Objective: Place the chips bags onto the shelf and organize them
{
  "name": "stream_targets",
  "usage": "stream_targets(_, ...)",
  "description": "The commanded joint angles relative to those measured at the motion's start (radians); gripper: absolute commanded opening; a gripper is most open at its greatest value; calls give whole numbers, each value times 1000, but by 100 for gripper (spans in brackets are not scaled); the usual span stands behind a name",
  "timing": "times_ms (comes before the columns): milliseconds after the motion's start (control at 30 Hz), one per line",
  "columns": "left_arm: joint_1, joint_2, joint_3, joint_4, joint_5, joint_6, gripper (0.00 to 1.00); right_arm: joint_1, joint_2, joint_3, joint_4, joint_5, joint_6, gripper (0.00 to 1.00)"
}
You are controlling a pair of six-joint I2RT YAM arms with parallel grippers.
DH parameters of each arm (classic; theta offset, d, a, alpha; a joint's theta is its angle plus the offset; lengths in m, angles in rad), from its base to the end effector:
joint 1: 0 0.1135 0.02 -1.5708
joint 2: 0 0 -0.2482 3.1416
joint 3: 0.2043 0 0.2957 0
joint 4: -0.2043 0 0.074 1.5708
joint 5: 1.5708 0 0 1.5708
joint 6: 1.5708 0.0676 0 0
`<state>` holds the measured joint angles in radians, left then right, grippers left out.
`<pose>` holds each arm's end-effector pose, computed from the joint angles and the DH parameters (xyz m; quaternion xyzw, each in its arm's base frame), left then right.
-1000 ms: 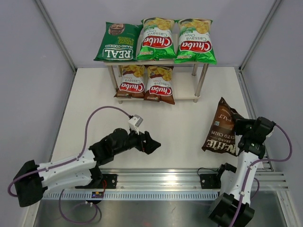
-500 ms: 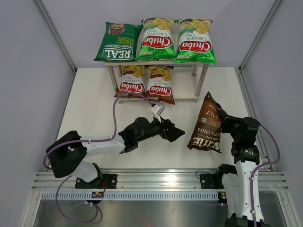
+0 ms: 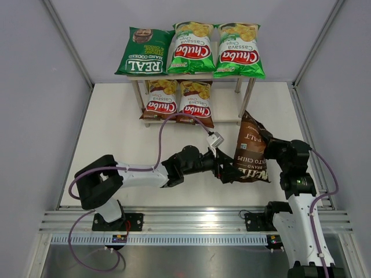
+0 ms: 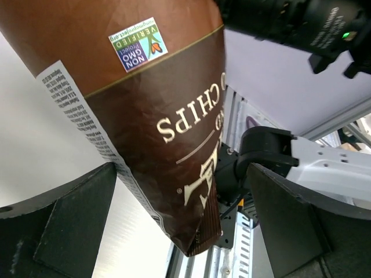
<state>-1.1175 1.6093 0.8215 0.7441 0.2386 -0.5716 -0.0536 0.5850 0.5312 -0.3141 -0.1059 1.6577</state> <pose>0.1678 -0.3809 0.1925 0.2726 0.6685 -0.5704 0.3916 0.2372 -0.0056 0.2441 0.6020 0.5625 0.4365 0.3615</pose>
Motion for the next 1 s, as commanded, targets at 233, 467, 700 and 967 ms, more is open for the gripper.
stream_targets(233, -1, 8, 57, -57, -90, 73, 99, 112, -31, 21, 136, -26, 51, 0)
stream_targets(467, -4, 15, 44, 7, -56, 69, 99, 155, -27, 24, 182, -44, 64, 0)
stream_targets(700, -2, -66, -31, 112, 5, 55, 54, 161, -24, 30, 248, -133, -79, 17)
stream_targets(967, -2, -179, -116, 104, -7, 53, 25, 161, -45, 53, 274, -222, -246, 51)
